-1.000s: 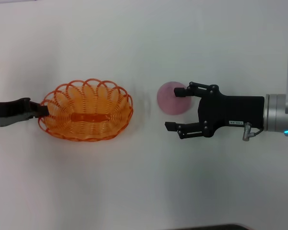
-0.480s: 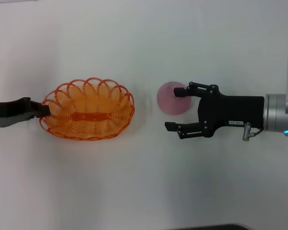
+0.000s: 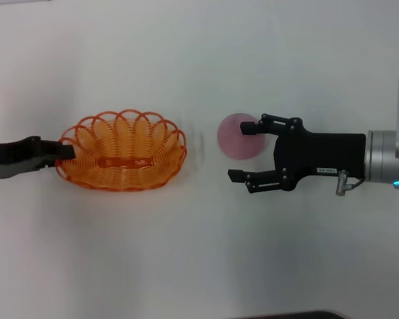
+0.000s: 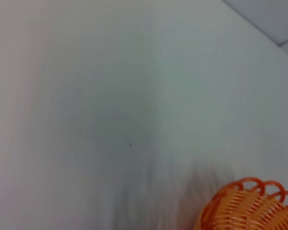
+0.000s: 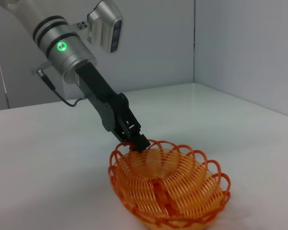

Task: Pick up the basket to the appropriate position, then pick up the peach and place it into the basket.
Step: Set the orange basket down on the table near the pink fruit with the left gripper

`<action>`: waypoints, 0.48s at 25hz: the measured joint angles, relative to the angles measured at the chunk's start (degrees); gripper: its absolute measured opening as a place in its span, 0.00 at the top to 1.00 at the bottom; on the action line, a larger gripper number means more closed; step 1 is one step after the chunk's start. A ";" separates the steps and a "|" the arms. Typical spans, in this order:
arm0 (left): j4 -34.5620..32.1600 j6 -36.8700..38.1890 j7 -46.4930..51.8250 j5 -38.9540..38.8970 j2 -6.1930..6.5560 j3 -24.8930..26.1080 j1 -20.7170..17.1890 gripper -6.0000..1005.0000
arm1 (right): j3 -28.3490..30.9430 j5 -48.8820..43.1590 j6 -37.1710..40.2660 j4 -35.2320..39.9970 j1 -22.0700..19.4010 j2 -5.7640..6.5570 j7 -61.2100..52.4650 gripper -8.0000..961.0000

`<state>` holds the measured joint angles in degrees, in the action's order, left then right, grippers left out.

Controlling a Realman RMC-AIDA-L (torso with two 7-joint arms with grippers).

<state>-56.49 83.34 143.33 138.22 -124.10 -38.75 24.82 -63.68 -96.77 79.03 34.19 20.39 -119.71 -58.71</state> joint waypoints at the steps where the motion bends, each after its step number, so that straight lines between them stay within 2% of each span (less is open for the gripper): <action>1: -0.06 0.29 0.00 -0.02 0.01 0.08 0.00 0.85 | -0.01 0.00 0.00 0.00 0.00 0.01 0.00 0.02; 3: -0.17 0.57 0.00 -0.05 0.01 0.21 -0.05 0.82 | -0.03 0.00 -0.02 0.00 0.00 0.00 0.00 0.02; 5: -0.40 0.68 -0.03 -0.06 0.02 0.27 -0.15 0.63 | -0.03 0.00 -0.03 0.00 0.00 0.00 0.00 0.02; 12: -1.51 0.81 -0.58 -0.06 0.14 0.20 -0.53 0.35 | 0.04 0.00 -0.06 0.00 0.00 0.00 0.00 0.02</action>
<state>-58.00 84.15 142.75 138.16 -123.96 -38.55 24.29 -63.64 -96.77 78.97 34.19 20.39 -119.71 -58.71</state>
